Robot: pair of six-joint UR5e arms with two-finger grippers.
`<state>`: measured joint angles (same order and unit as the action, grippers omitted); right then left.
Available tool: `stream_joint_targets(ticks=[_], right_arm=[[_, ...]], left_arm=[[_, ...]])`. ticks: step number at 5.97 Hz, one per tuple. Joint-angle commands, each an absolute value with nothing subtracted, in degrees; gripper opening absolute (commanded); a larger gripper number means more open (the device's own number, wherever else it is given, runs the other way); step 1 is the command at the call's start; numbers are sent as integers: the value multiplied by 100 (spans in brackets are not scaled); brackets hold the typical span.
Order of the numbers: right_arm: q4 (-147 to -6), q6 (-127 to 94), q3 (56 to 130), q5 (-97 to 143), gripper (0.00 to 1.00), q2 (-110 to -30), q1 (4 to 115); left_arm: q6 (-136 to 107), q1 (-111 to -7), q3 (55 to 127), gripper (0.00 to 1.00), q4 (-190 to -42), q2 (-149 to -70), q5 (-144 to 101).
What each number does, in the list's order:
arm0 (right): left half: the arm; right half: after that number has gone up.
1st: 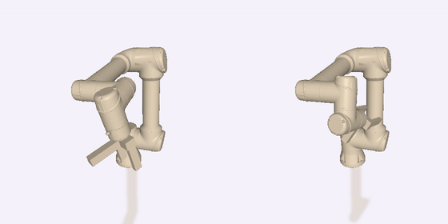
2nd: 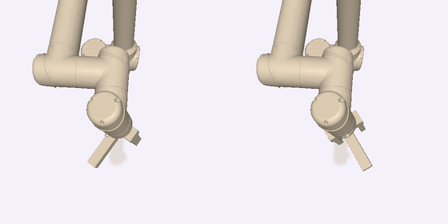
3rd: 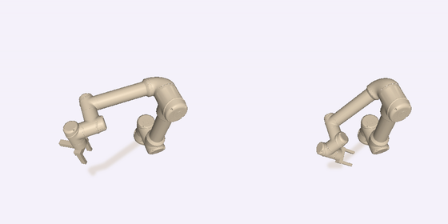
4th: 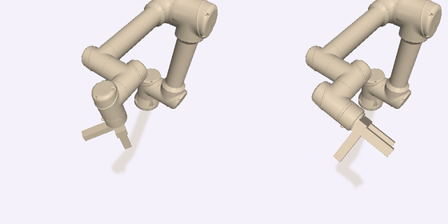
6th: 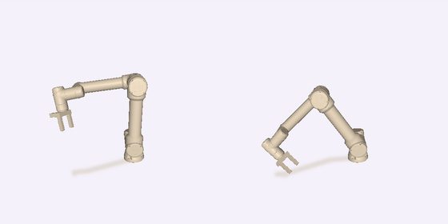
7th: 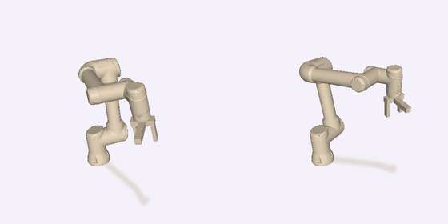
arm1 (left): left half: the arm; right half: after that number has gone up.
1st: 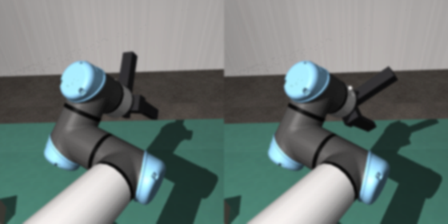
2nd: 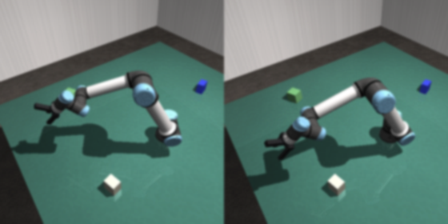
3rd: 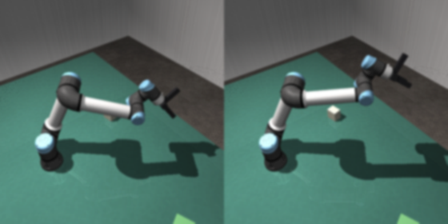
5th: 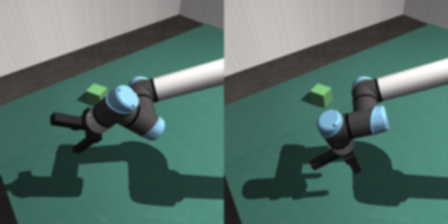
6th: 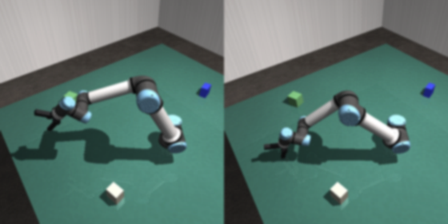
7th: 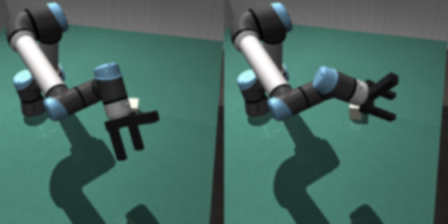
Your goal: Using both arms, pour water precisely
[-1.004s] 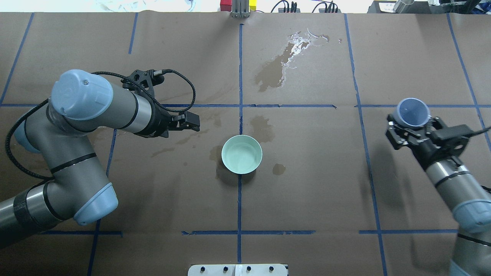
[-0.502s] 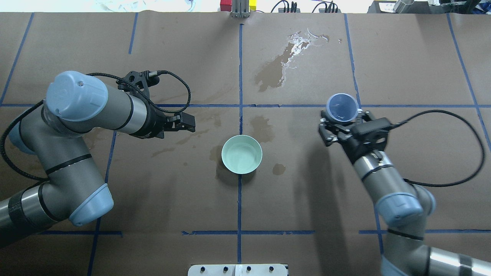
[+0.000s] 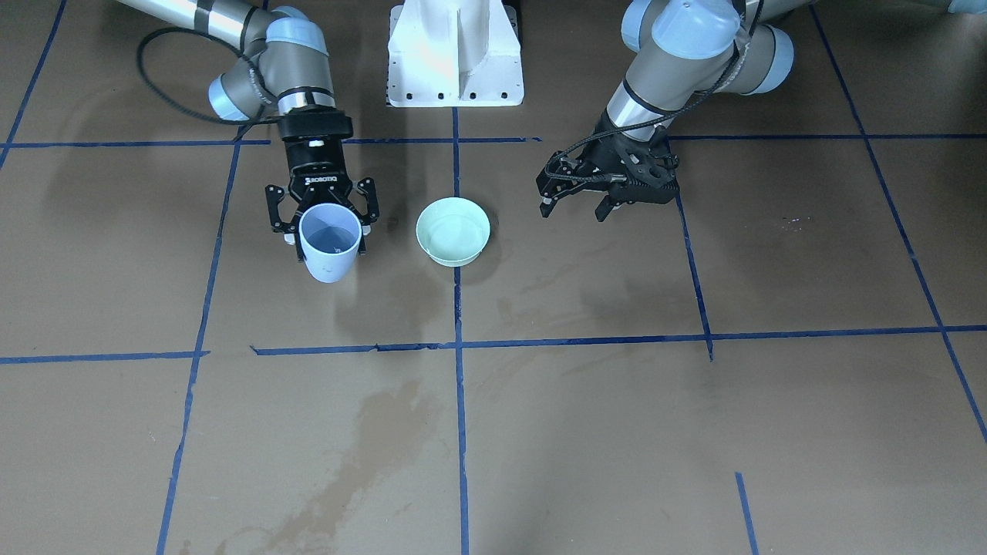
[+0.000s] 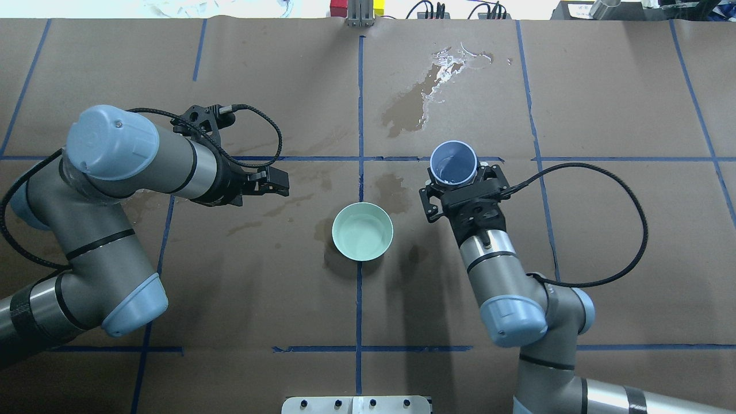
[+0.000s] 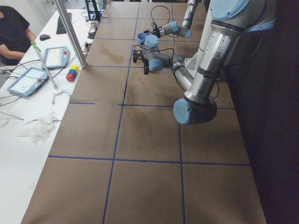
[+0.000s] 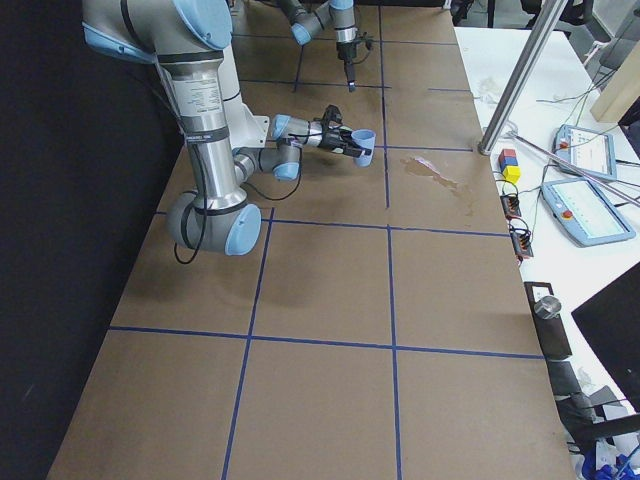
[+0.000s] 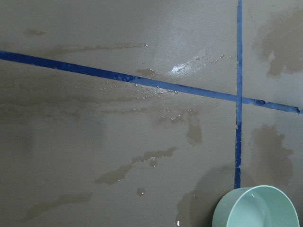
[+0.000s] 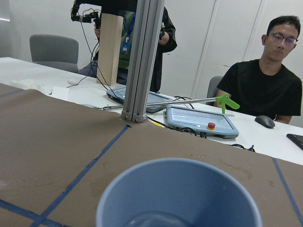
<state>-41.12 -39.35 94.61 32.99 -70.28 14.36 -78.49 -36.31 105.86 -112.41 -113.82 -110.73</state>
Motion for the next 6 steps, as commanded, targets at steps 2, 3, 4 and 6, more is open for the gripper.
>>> stream_joint_targets(ticks=[2, 3, 4, 6], right_arm=[[-5173, -3419, 9475, 2542, 20, -6638, 994], [-5255, -3384, 9475, 2427, 19, -6636, 915], [-5630, -3305, 9501, 2408, 19, -6514, 905], [-5948, -3296, 9536, 2408, 19, -6469, 853]], left_arm=[[-7849, -3630, 10591, 100, -11250, -11373, -11074], [-7849, -3639, 10591, 100, -11250, -11364, -11083], [-7849, -3639, 10608, 100, -11241, -11364, -11083], [-7857, -3639, 10608, 100, -11250, -11364, -11083]])
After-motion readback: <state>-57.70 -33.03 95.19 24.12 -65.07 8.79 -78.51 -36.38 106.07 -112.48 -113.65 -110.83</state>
